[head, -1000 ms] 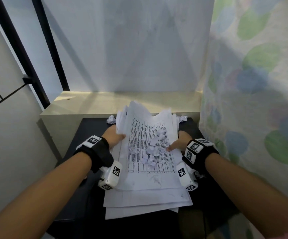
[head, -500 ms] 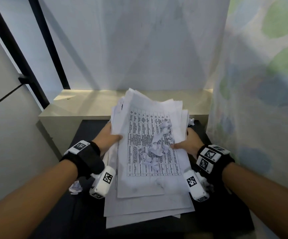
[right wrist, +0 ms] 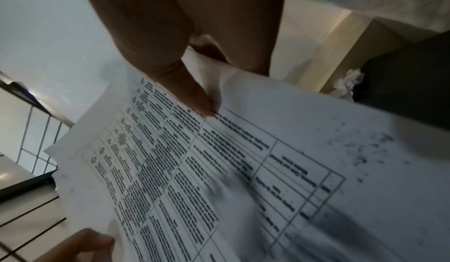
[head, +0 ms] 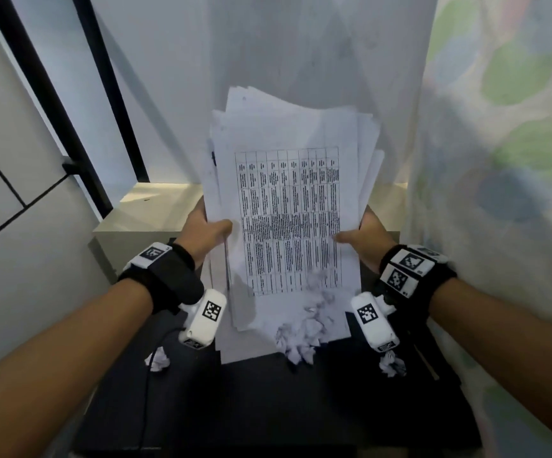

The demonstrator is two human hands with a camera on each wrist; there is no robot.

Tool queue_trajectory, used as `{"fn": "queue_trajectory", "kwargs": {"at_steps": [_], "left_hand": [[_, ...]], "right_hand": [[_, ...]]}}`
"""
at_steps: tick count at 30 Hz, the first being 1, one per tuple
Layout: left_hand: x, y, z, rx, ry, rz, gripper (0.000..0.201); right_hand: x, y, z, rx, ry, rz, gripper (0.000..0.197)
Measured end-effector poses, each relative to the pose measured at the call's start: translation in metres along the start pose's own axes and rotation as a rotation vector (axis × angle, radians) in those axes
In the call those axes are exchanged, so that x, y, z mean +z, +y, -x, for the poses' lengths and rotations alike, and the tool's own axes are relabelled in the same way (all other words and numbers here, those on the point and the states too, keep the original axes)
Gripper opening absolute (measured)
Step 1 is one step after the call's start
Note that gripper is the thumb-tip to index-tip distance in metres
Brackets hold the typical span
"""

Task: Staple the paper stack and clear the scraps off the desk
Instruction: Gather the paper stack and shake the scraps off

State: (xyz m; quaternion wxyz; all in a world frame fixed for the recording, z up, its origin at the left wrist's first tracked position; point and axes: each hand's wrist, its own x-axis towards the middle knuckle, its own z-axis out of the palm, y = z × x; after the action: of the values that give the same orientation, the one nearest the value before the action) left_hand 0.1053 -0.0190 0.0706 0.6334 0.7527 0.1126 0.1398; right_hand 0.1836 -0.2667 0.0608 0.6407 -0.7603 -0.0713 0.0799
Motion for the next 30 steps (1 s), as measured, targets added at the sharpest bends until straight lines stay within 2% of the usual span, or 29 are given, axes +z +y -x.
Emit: {"fn": "queue_trajectory", "kwargs": {"at_steps": [5,7,10,13,17,20,23,25,28,30], "left_hand": [[0.001,0.007,0.001,0.048,0.060,0.033,0.048],[0.000,0.012,0.006,0.070,0.040,0.056,0.055],[-0.001,0.018,0.013,0.109,0.038,0.084,0.066],[-0.003,0.022,0.020,0.162,0.104,0.104,0.067],[-0.012,0.023,0.025,0.202,0.170,0.108,0.076],[-0.014,0.019,0.031,0.207,0.105,0.067,0.062],[-0.010,0.016,0.038,0.246,0.049,0.022,0.057],[-0.010,0.020,0.037,0.262,0.053,0.013,0.058],[-0.011,0.037,0.040,0.314,0.058,0.006,0.046],[-0.013,0.050,0.044,0.365,0.082,0.000,0.052]], "right_hand": [[-0.006,-0.012,0.020,-0.198,0.103,0.049,0.070],[-0.007,-0.017,0.028,-0.232,0.110,0.066,0.070],[-0.006,-0.027,0.039,-0.223,0.106,0.066,0.064],[0.001,-0.036,0.048,-0.215,0.112,0.057,0.051],[0.011,-0.039,0.050,-0.203,0.109,0.015,0.047],[0.017,-0.038,0.053,-0.191,0.124,-0.017,0.048],[0.020,-0.040,0.056,-0.176,0.153,-0.012,0.035],[0.023,-0.044,0.058,-0.186,0.183,0.006,0.029],[0.025,-0.054,0.066,-0.238,0.218,-0.017,0.030],[0.025,-0.058,0.070,-0.286,0.234,-0.045,0.029]]}}
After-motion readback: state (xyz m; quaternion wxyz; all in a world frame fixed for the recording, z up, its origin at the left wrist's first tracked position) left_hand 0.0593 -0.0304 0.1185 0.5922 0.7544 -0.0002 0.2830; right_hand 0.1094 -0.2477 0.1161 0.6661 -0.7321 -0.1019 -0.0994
